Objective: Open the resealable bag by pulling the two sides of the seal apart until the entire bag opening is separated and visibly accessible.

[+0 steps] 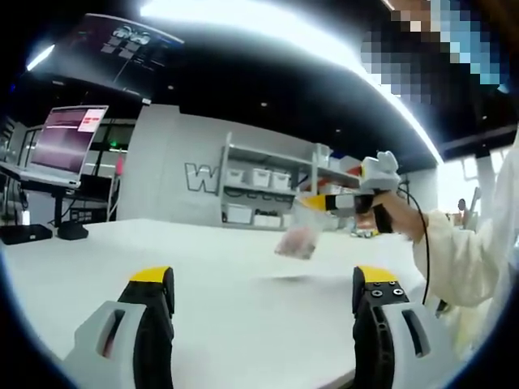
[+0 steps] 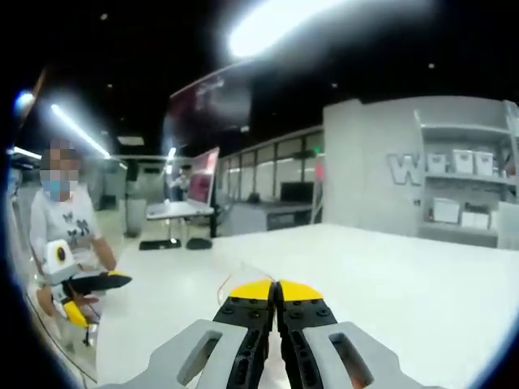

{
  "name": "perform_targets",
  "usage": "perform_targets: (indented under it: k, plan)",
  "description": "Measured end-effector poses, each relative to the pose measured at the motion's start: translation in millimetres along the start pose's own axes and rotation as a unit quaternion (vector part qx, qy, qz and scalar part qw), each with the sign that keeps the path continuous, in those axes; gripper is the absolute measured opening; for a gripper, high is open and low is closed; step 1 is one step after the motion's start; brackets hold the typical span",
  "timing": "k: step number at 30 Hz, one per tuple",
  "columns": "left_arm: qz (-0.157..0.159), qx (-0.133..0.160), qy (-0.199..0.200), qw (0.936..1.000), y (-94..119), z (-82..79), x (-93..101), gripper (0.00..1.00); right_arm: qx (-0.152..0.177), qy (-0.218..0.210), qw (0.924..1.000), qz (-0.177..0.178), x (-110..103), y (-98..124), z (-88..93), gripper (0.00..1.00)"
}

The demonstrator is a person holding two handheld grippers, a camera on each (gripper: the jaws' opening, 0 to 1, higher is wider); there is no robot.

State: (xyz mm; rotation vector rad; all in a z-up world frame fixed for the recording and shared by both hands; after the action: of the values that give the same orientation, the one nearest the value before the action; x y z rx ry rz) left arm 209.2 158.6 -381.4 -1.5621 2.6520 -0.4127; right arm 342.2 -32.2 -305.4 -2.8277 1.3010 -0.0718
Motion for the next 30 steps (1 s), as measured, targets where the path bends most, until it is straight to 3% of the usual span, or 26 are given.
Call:
perform_targets:
  k: [30]
  plan:
    - [0.0,-0.005,-0.003,1.0,2,0.7,-1.0,0.89,-0.016,-0.002,0.9999,0.002,12,-29,3.5,0.0]
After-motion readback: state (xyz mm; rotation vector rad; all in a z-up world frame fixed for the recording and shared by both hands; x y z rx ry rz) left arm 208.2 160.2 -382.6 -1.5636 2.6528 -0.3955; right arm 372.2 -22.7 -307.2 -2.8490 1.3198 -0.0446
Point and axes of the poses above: the point that each gripper's makers call its tool centre point, and the gripper's own axes: y roughly backward along the fingers, x roughly to its right, z roughly out of its underside, the point moved 2 cm from there along y, roughly backward along the fingers, and after that the axes turned 6 degrees about x, right-handed, at the moved point
